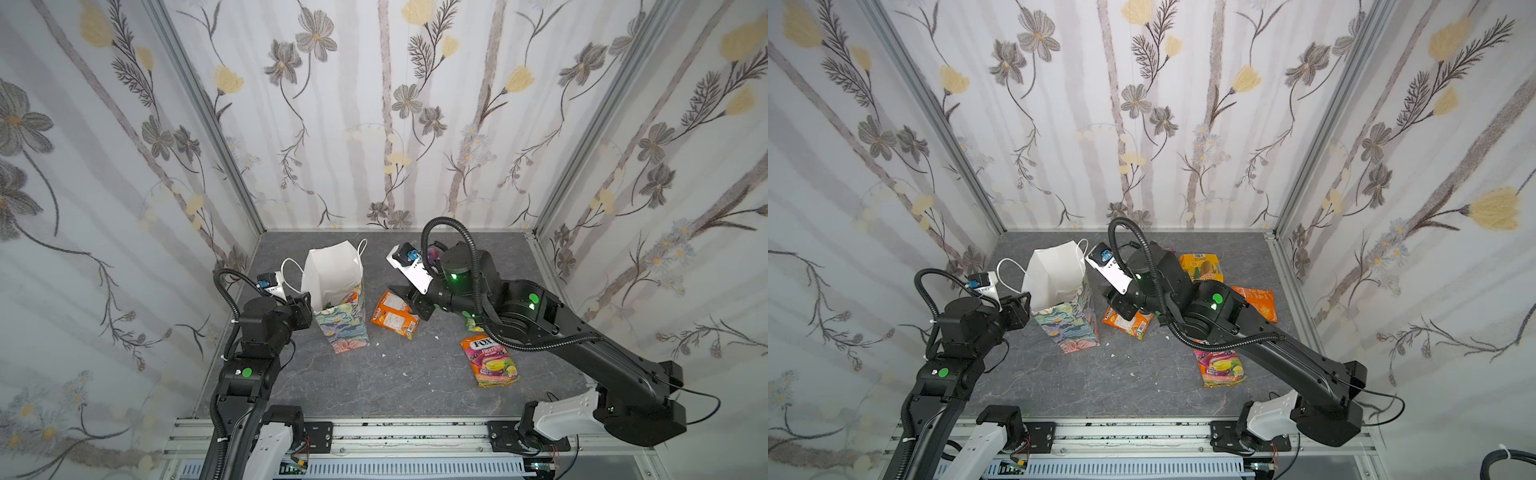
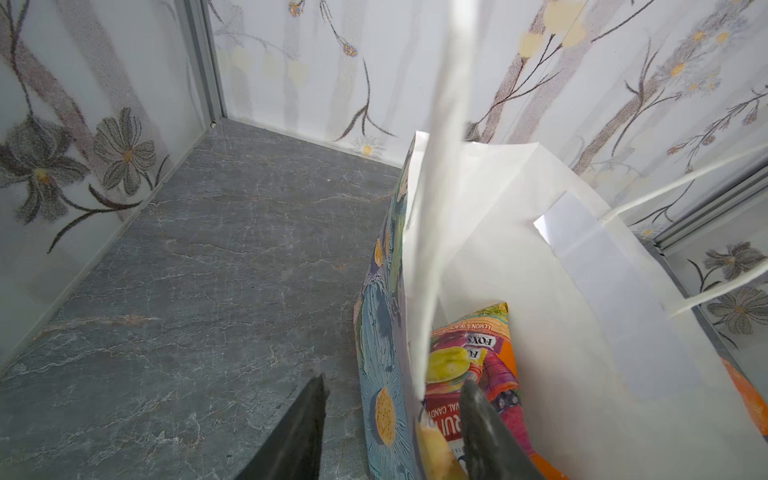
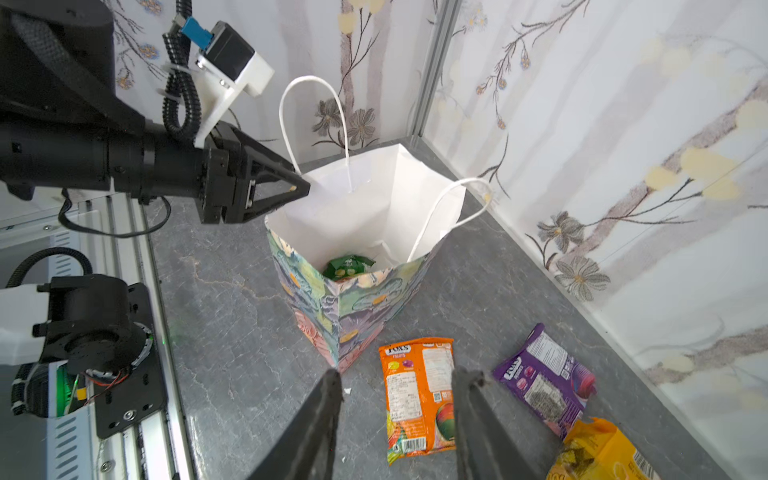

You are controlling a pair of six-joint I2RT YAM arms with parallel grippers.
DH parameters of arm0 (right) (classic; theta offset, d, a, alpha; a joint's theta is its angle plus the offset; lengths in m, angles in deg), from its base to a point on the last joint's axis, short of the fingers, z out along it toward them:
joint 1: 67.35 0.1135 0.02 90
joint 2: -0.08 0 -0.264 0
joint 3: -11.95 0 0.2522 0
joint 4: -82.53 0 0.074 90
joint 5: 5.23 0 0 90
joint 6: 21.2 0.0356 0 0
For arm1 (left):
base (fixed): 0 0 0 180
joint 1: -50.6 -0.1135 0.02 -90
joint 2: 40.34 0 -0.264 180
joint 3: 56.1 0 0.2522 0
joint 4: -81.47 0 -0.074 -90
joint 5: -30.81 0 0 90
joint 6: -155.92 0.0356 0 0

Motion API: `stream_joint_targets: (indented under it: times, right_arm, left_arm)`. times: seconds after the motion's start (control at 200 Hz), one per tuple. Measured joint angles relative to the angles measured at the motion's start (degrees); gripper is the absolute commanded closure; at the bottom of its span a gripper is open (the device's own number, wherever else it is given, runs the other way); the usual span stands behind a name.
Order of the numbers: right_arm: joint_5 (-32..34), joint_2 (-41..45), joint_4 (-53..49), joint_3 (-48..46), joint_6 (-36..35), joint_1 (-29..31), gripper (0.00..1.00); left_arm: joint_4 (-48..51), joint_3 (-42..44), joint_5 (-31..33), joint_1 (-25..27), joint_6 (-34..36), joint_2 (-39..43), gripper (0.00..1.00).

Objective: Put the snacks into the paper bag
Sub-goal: 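Move the right gripper back toward the remaining snack packets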

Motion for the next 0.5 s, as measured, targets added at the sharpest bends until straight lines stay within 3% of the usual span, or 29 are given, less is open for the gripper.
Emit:
stream_joint_targets:
  times: [0.5]
  right_arm:
    - [4.92,16.22,-3.52,-21.46,18.4,-9.05,0.41]
  left_arm:
    - [0.0,0.0,-0.02,0.02,0.0,0.09,0.49]
